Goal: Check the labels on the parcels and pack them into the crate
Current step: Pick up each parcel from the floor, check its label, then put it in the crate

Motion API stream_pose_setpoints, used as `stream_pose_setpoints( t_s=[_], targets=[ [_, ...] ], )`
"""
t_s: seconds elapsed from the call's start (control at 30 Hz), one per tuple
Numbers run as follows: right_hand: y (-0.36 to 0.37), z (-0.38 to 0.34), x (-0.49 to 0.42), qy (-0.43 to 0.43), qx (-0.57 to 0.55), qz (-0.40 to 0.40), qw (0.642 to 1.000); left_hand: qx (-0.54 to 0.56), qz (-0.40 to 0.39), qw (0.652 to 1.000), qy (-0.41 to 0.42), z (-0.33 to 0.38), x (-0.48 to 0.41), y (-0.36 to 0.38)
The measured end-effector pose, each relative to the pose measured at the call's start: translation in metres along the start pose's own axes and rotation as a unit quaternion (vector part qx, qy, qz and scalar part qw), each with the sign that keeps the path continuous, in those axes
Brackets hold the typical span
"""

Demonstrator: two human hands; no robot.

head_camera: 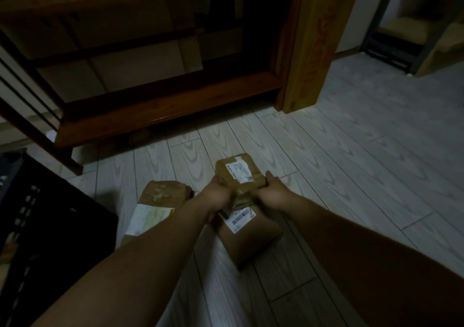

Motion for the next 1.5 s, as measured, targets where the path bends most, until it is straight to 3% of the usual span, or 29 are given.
stream_pose_setpoints(
  t_s=[0.13, 0.27, 0.43, 0.57, 0.77, 1.0, 1.23, 1.5],
  targets=[
    [0.004, 0.013, 0.0, 0.048, -0.167, 0.027, 0.984, 0.048, -0.023, 0.995, -0.089, -0.012, -0.006, -0.001],
    [0.017, 0.022, 0.008, 0.048, -0.196, 0.045, 0.978, 0.072, -0.032, 0.989, -0.128, -0.019, 0.002, -0.004],
    [0.02, -0.004, 0.026, -0.042, -0.222, 0.116, 0.967, 0.172, 0.014, 0.985, -0.018, -0.011, 0.023, -0.019],
    [0.003, -0.06, 0.056, -0.162, -0.217, 0.161, 0.949, 0.238, 0.007, 0.966, 0.099, 0.023, 0.057, -0.051],
    [0.005, -0.154, 0.114, -0.322, -0.239, 0.16, 0.902, 0.23, 0.041, 0.938, 0.258, 0.068, 0.133, -0.111],
    [0.037, -0.252, 0.174, -0.435, -0.211, 0.171, 0.858, 0.196, 0.111, 0.885, 0.408, 0.083, 0.232, -0.195],
    [0.098, -0.339, 0.223, -0.501, -0.203, 0.111, 0.834, 0.193, 0.161, 0.855, 0.454, 0.069, 0.314, -0.281],
    [0.141, -0.383, 0.256, -0.534, -0.218, 0.101, 0.811, 0.15, 0.168, 0.85, 0.477, 0.055, 0.371, -0.332]
  ],
)
Point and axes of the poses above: each hand's wrist, its own x-axis away from the middle knuckle, its own y-axis out of the palm, z = x × y, the point moved 3 cm from there along -x, towards the middle knuckle, and after that the axes turned 5 degrees about -y, right-handed, at the moved point
